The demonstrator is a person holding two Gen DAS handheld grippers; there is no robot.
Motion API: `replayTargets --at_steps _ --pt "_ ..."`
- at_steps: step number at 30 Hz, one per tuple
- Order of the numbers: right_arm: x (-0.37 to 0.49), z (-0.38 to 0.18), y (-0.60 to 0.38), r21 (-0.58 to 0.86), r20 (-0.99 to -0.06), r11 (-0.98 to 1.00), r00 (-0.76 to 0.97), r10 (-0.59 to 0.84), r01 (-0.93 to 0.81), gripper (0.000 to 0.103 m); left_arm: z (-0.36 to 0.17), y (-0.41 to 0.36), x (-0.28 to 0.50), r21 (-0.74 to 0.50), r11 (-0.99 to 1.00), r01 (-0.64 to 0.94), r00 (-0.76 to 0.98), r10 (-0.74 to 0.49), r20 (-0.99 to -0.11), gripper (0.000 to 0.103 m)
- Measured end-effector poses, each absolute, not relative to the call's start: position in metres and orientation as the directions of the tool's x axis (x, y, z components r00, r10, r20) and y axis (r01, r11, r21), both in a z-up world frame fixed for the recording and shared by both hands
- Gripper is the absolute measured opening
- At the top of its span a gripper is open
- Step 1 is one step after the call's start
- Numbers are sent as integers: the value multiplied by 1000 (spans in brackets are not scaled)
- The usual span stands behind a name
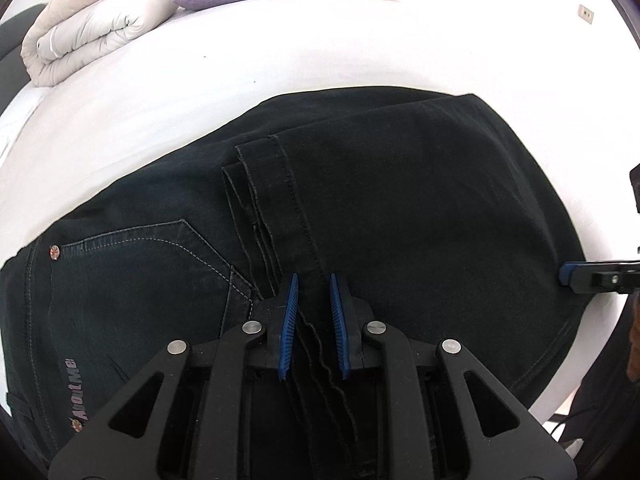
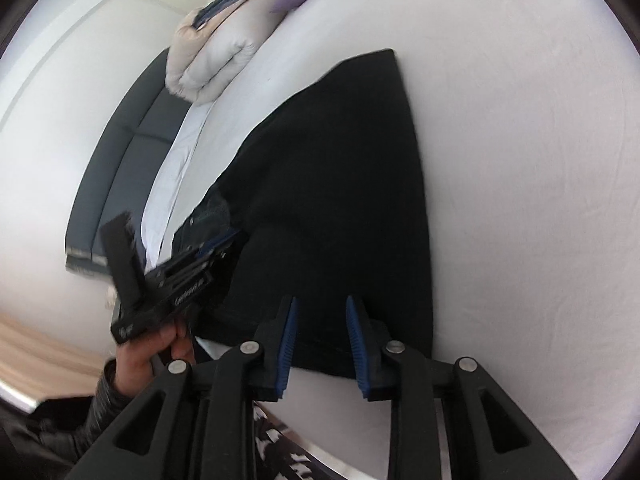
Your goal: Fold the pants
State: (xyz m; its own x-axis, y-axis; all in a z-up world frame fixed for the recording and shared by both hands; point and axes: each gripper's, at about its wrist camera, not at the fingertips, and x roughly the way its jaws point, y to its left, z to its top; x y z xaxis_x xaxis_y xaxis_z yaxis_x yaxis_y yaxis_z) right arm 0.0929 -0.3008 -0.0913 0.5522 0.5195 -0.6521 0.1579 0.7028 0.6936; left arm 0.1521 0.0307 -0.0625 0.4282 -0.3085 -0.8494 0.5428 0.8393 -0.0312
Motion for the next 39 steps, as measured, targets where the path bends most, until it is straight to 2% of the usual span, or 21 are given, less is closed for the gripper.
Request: replayTargets --at_steps 7,11,13,14,15,18,19,20,23,26,30,33,34,38,39 --pt "91 -92 -289 680 -641 718 598 481 150 27 -56 51 149 -120 845 522 416 -374 -829 17" --pt "89 -92 -285 663 -648 733 608 458 155 27 -50 82 145 -223 863 454 410 -424 -808 19" --pt "86 -91 -284 652 -651 743 616 444 153 27 -45 106 140 -296 863 410 417 -466 -781 35" --pt "84 -90 -283 647 -649 748 623 436 150 29 -44 115 138 -326 858 397 421 -486 -766 64" --pt "80 -89 -285 645 -645 750 629 434 145 31 -42 129 133 -363 851 380 433 -511 -743 86" --pt "76 -81 -277 638 -627 761 653 425 117 54 -34 153 124 -401 847 350 462 -528 -713 89" --pt "73 -74 -273 633 -621 766 665 416 112 67 -31 161 121 -411 846 339 469 -531 -706 89" --pt "69 -67 -271 637 -607 763 681 409 110 75 -28 166 120 -418 845 333 475 -533 -700 89" --pt "56 -47 -273 674 -531 734 745 405 81 78 -16 171 118 -413 841 349 493 -540 -683 89" --pt "46 -37 -283 669 -530 733 769 357 121 78 -3 182 115 -408 843 350 525 -538 -659 89" --pt "43 -32 -284 693 -513 714 765 390 100 79 2 237 112 -579 766 279 561 -619 -550 89" --pt "57 -28 -271 698 -504 713 754 421 69 78 0 299 104 -652 739 171 618 -596 -513 89" --pt "65 -29 -264 695 -510 717 738 442 51 74 -4 325 98 -680 723 121 635 -583 -507 89" --pt "120 -27 -220 634 -604 773 639 477 23 38 -22 388 76 -767 641 0 684 -560 -468 89" --pt "136 -26 -209 634 -609 773 619 496 4 35 -27 396 72 -782 623 -16 689 -560 -461 89"
